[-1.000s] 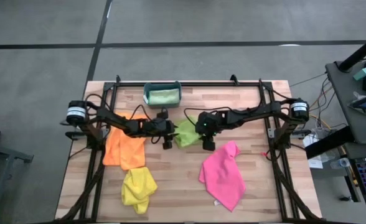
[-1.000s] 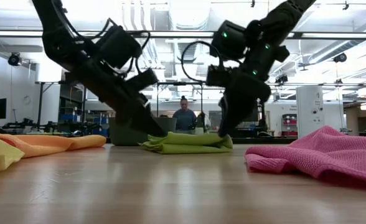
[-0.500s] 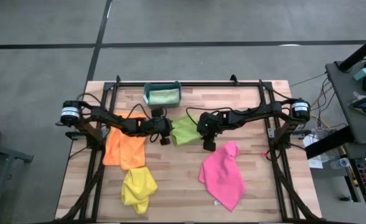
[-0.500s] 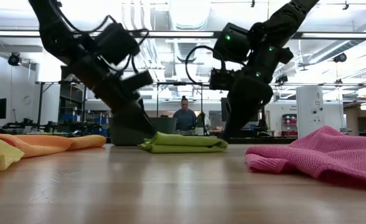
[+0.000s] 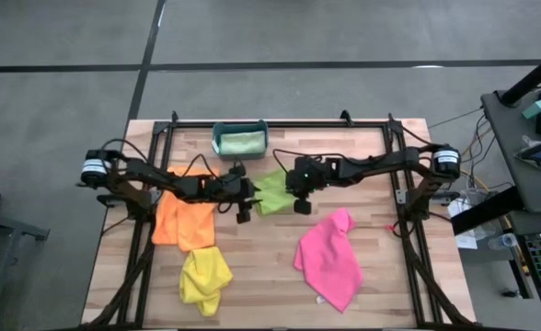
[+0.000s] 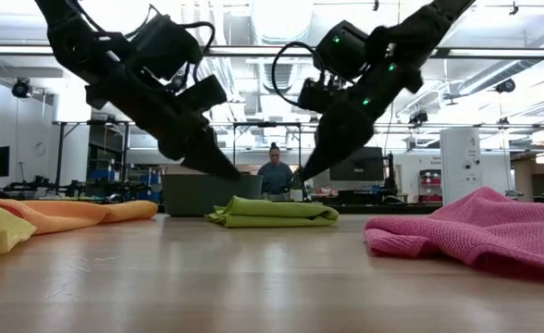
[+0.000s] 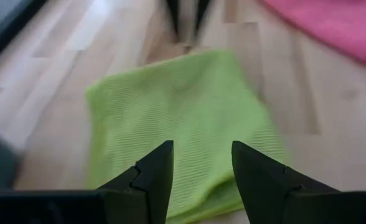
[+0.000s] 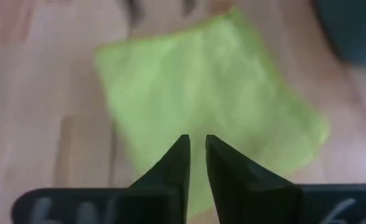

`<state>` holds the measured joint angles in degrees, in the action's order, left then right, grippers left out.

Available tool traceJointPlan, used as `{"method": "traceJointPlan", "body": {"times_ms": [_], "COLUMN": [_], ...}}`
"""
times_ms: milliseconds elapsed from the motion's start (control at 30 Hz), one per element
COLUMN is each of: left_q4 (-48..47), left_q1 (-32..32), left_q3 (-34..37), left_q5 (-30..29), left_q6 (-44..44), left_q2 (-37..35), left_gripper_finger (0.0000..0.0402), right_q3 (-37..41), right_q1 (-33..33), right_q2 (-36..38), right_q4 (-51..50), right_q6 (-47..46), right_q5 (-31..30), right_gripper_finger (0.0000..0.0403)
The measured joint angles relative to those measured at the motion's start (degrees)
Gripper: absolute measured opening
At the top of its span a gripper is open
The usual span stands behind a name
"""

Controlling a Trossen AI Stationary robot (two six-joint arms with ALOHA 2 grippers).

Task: Fold microfiber towels
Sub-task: Fold the green towel

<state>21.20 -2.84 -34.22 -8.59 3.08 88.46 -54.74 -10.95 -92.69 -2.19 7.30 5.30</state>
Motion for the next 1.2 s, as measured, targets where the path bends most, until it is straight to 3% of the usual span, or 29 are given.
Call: {"method": "traceJointPlan", "body": {"times_ms": [267,500,767,1000,1200], "left_q4": [5.3,4.5,-8.7,-10.8,-8.9], "left_q1": [0.9,0.8,-0.1,-0.2,-1.8], "left_q3": [0.0,0.0,0.1,0.2,0.4], "left_q5": [5.1,7.6,5.1,2.3,2.1], "left_q6": [-5.5,-5.9,-7.2,-6.8,-8.4], "left_q2": [6.0,6.9,4.2,-0.1,-2.4], "left_gripper_finger": [0.0147,0.0147,0.0147,0.0147,0.0147], "right_q3": [0.0,0.1,0.1,0.1,0.5], "right_q1": [-5.6,-7.8,-7.6,-6.5,-4.5], "right_q2": [-7.1,-11.1,-9.0,-3.1,0.0], "right_q4": [10.9,10.4,6.3,3.9,0.1], "right_q6": [-1.8,-5.7,-11.1,-17.8,-15.8], "right_q5": [-0.2,-3.8,-5.1,-5.5,-4.7], "right_gripper_finger": [0.0009,0.0009,0.0008,0.0008,0.0008]}}
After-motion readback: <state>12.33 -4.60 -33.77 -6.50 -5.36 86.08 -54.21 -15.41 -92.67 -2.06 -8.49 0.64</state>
